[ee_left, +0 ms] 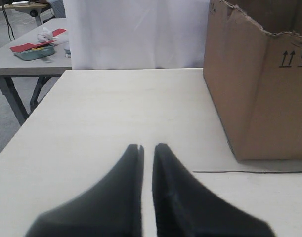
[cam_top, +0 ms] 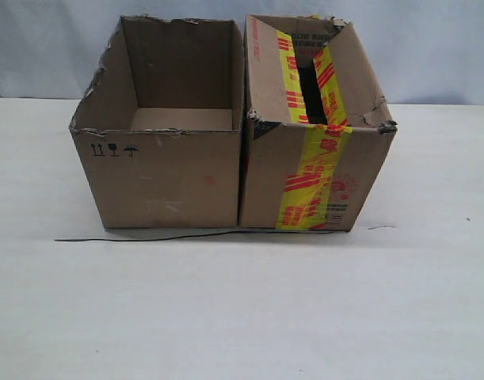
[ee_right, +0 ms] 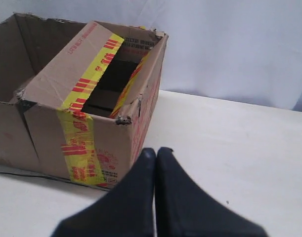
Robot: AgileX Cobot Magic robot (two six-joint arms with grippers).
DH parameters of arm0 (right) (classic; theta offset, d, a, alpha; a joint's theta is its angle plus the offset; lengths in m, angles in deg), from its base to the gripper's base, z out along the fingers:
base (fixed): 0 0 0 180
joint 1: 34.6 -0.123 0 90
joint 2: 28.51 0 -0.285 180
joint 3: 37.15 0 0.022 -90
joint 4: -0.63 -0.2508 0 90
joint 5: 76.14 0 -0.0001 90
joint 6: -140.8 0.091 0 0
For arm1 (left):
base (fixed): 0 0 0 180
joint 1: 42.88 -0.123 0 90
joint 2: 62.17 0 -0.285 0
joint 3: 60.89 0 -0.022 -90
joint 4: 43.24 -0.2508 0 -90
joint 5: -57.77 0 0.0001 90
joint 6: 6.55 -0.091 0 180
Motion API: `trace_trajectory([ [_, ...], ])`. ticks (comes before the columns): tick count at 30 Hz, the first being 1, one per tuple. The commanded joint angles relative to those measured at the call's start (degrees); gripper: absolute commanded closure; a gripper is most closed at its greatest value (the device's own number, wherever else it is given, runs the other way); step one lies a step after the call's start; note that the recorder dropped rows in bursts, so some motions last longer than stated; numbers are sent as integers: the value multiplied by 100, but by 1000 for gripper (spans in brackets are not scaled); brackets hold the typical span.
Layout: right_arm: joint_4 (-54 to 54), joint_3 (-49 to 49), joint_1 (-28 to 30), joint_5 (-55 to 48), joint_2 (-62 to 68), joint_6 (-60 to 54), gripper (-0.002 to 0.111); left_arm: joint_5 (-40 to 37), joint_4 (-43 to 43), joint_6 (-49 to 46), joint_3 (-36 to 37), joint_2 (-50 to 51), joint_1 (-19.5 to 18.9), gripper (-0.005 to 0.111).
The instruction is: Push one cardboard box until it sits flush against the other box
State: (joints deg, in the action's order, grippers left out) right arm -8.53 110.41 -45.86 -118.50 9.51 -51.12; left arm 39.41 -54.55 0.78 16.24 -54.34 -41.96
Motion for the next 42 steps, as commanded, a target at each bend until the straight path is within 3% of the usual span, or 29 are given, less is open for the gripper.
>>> trace_trajectory([
  [1,248,-475,-232,-79,-790,229,108,69,39,23,9,-5,46,107],
  [15,100,-2183,-290,1114,-2782,339,108,69,39,23,9,-5,46,107],
  [21,100,-2761,-290,1780,-3022,-370,108,69,39,23,9,-5,46,107],
  [42,56,-3517,-290,1592,-3022,-365,108,69,39,23,9,-5,46,107],
])
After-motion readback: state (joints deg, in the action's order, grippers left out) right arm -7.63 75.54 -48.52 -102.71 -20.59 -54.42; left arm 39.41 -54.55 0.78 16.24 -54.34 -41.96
